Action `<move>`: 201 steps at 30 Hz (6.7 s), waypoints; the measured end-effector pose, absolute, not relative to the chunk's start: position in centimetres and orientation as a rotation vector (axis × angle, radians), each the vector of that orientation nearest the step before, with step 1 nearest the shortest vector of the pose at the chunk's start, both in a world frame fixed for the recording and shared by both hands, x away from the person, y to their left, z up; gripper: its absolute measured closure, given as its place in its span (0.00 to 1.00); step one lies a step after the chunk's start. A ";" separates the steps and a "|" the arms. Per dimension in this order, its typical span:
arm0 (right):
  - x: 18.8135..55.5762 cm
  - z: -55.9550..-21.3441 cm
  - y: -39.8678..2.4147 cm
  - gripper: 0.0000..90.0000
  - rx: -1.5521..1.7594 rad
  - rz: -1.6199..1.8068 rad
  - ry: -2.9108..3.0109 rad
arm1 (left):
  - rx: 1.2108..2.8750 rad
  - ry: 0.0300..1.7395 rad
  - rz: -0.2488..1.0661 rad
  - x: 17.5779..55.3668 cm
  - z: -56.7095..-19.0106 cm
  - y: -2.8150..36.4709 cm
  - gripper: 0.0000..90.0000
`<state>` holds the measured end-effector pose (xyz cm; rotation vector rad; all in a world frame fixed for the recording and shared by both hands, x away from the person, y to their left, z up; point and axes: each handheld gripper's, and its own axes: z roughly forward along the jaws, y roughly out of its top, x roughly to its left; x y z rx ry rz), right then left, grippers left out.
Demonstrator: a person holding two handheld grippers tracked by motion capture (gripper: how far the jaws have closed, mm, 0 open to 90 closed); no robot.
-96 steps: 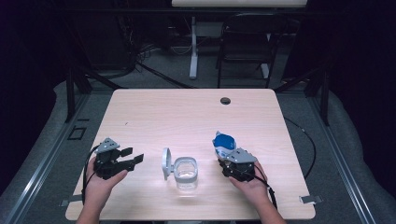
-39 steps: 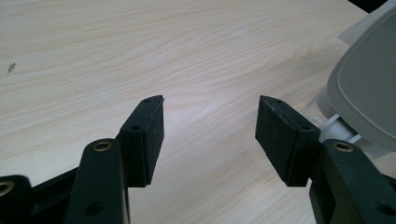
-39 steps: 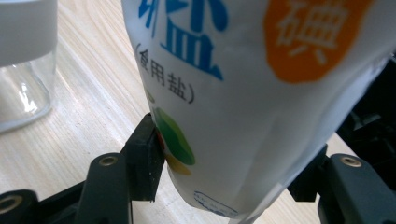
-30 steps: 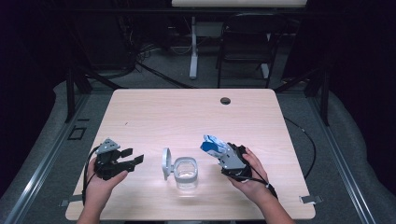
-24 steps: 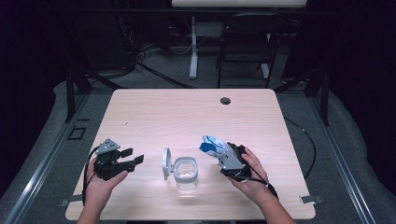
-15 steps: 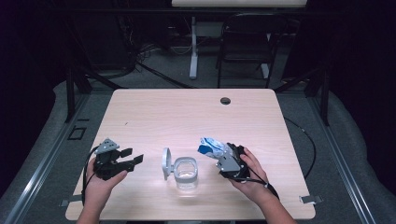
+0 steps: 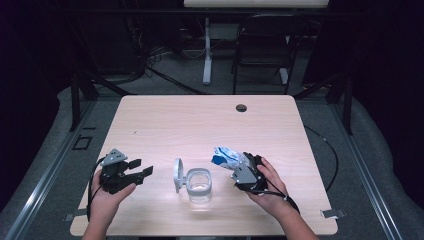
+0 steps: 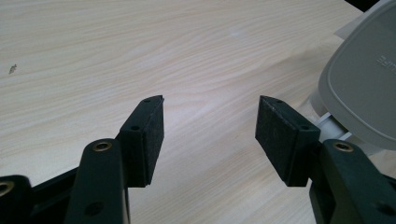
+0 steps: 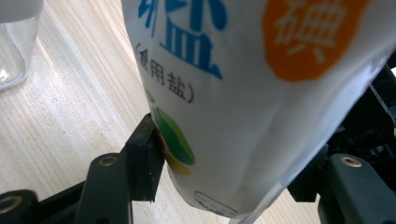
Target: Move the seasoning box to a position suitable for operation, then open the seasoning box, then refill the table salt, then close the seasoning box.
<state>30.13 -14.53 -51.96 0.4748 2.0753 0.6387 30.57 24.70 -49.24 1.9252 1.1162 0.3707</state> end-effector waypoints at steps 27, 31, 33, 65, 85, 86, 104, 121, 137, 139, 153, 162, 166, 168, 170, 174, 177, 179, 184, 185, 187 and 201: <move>30.1 -52.4 -13.3 0.45 0.370 0.585 2.073 | 1.885 1.142 0.367 30.6 -49.0 26.0 0.47; 30.0 -52.2 -13.4 0.45 0.348 0.558 2.069 | 1.895 1.138 0.360 30.6 -49.1 25.8 0.47; 30.0 -52.2 -13.4 0.45 0.338 0.559 2.063 | 1.892 1.139 0.364 30.6 -49.1 25.7 0.47; 29.9 -52.3 -12.6 0.45 0.146 0.414 2.024 | 1.878 1.148 0.368 30.8 -49.1 26.2 0.47; 29.4 -52.1 -12.3 0.45 0.070 0.370 2.004 | 1.885 1.144 0.361 30.7 -49.1 26.1 0.47; 29.4 -52.1 -12.3 0.45 0.070 0.370 2.004 | 1.885 1.144 0.361 30.7 -49.1 26.1 0.47; 29.4 -51.7 -11.8 0.45 0.001 0.336 2.019 | 1.880 1.149 0.365 30.7 -49.2 26.1 0.47; 29.3 -51.0 -11.8 0.45 -0.077 0.269 2.046 | 1.876 1.145 0.370 30.7 -49.1 26.2 0.47; 29.1 -50.7 -11.4 0.45 -0.123 0.195 2.028 | 1.875 1.142 0.368 30.7 -49.0 26.2 0.47; 29.1 -50.7 -11.4 0.45 -0.128 0.184 2.027 | 1.876 1.142 0.368 30.7 -49.0 26.2 0.47; 29.3 -50.9 -11.4 0.45 -0.163 0.140 2.006 | 1.871 1.146 0.368 30.7 -49.1 26.1 0.47; 29.3 -50.9 -11.4 0.46 -0.183 0.119 1.991 | 1.875 1.146 0.365 30.7 -49.1 26.2 0.47; 29.3 -51.0 -11.3 0.46 -0.206 0.097 1.983 | 1.888 1.144 0.358 30.7 -49.1 26.3 0.47; 29.1 -51.0 -11.2 0.46 -0.215 0.071 1.978 | 1.878 1.147 0.358 30.7 -49.2 26.2 0.47; 29.2 -51.1 -11.2 0.46 -0.215 0.094 1.977 | 1.879 1.147 0.357 30.8 -49.2 26.2 0.47; 29.2 -51.1 -11.2 0.46 -0.218 0.093 1.975 | 1.878 1.148 0.358 30.8 -49.2 26.2 0.47; 29.2 -51.1 -11.1 0.46 -0.225 0.082 1.969 | 1.875 1.149 0.361 30.8 -49.2 26.2 0.47; 29.2 -51.1 -11.1 0.46 -0.225 0.091 1.967 | 1.872 1.148 0.365 30.8 -49.2 26.2 0.47; 29.2 -51.1 -11.1 0.46 -0.229 0.083 1.965 | 1.872 1.150 0.365 30.8 -49.2 26.3 0.47; 29.2 -51.1 -11.1 0.46 -0.229 0.080 1.965 | 1.872 1.150 0.365 30.8 -49.2 26.3 0.47; 29.2 -51.1 -11.1 0.46 -0.228 0.083 1.965 | 1.872 1.150 0.365 30.8 -49.2 26.3 0.47; 29.2 -51.1 -11.0 0.46 -0.246 0.066 1.950 | 1.874 1.151 0.364 30.8 -49.1 26.4 0.47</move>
